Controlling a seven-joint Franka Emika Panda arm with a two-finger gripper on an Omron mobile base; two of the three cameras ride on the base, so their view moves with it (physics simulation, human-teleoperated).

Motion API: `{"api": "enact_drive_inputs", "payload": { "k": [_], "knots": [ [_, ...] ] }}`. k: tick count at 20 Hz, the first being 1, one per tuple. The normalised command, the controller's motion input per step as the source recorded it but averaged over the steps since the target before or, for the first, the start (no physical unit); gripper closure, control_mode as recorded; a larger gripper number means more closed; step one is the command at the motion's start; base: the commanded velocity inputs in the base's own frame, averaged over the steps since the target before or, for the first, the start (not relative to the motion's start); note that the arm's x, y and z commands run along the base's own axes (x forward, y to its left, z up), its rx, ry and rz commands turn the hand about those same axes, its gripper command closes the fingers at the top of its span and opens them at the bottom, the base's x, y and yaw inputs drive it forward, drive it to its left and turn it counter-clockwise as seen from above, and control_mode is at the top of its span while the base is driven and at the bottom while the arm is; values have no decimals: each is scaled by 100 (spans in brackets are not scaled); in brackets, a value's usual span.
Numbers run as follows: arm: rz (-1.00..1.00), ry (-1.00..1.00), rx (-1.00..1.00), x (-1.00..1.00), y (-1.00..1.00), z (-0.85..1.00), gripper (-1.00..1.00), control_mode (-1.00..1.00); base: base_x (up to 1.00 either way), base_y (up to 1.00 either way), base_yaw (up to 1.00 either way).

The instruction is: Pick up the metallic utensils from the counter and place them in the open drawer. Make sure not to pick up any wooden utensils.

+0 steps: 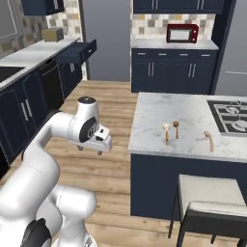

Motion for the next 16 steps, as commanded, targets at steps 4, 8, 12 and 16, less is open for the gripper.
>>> {"api": "enact_drive_inputs", "payload": {
  "k": [4,8,12,16],
  "knots": [
    [0,0,0,0,0,0,-100,100,-15,-16,0],
    [0,0,0,0,0,0,-100,100,-38,-43,-3],
    [0,0,0,0,0,0,-100,100,-73,-52,-11],
    [0,0,0,0,0,0,-100,100,-26,-65,-29]
  ]
}}
